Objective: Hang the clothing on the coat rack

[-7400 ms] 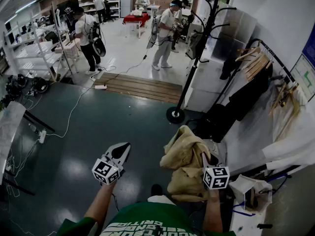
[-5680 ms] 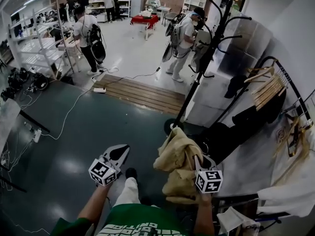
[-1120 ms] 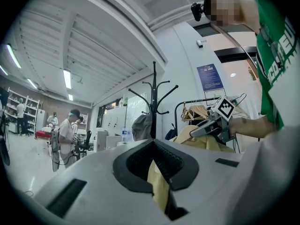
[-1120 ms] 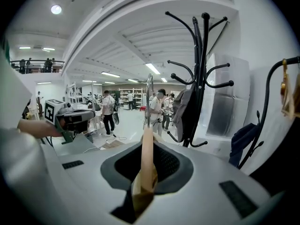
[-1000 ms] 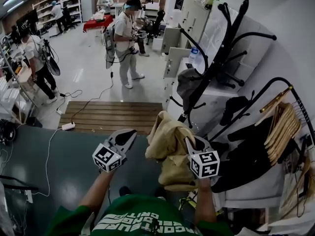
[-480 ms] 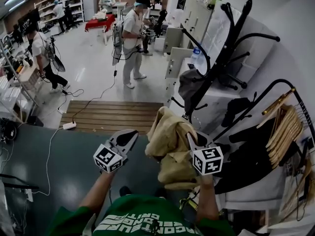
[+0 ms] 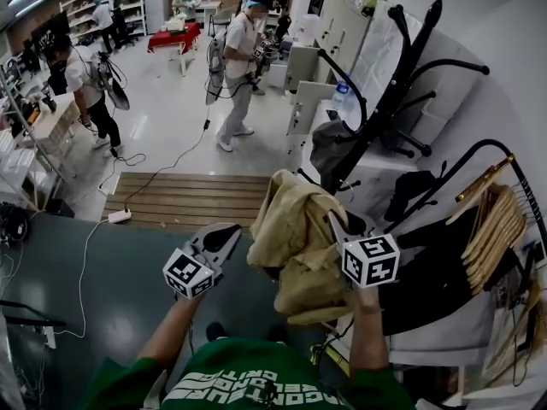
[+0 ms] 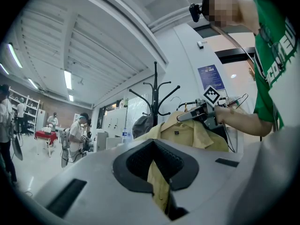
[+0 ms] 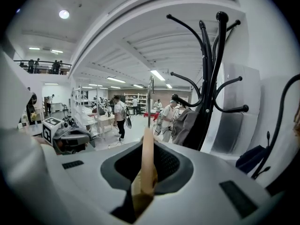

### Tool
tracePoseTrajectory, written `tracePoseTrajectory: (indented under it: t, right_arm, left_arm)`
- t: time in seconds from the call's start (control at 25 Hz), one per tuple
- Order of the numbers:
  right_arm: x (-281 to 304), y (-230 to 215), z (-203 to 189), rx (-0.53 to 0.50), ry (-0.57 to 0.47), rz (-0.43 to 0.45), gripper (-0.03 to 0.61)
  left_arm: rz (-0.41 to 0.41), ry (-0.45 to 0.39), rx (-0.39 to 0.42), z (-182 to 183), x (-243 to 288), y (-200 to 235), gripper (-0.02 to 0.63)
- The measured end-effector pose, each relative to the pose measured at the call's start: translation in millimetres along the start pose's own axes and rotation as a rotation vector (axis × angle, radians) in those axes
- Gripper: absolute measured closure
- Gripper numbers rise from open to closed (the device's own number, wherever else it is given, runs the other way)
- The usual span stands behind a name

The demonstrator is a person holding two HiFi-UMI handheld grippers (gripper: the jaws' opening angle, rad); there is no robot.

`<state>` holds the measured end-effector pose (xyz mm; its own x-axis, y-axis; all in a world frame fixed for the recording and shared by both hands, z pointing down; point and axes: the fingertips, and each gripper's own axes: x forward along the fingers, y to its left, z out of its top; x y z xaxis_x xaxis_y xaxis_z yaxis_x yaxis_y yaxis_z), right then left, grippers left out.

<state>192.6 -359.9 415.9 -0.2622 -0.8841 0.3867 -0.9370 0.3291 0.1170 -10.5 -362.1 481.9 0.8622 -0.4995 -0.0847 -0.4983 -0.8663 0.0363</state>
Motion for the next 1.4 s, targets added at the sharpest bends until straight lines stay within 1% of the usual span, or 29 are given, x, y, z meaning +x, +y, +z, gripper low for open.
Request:
tracePoseTrajectory:
  t: [0.36, 0.56, 0.92, 1.4]
  right_arm:
    - [23, -32, 46, 0.005, -0.039, 0.0, 0.522]
    - [44, -46, 58, 0.014, -0.028, 0.002, 0.522]
    - [85, -81, 45, 0.042, 0.027, -0.032, 0.522]
    - [117, -103, 22, 0.069, 0.093, -0.069, 0.523]
  left_arm:
    - [0.021, -0.006, 0.006, 5, -2, 11, 0.611]
    - [0.036, -0.013, 0.005, 7, -6, 19, 0.611]
    - [0.069, -0.012, 0.002, 4, -8, 34, 0.611]
    - [0.079, 0.003, -0.005, -3, -3, 46, 0.611]
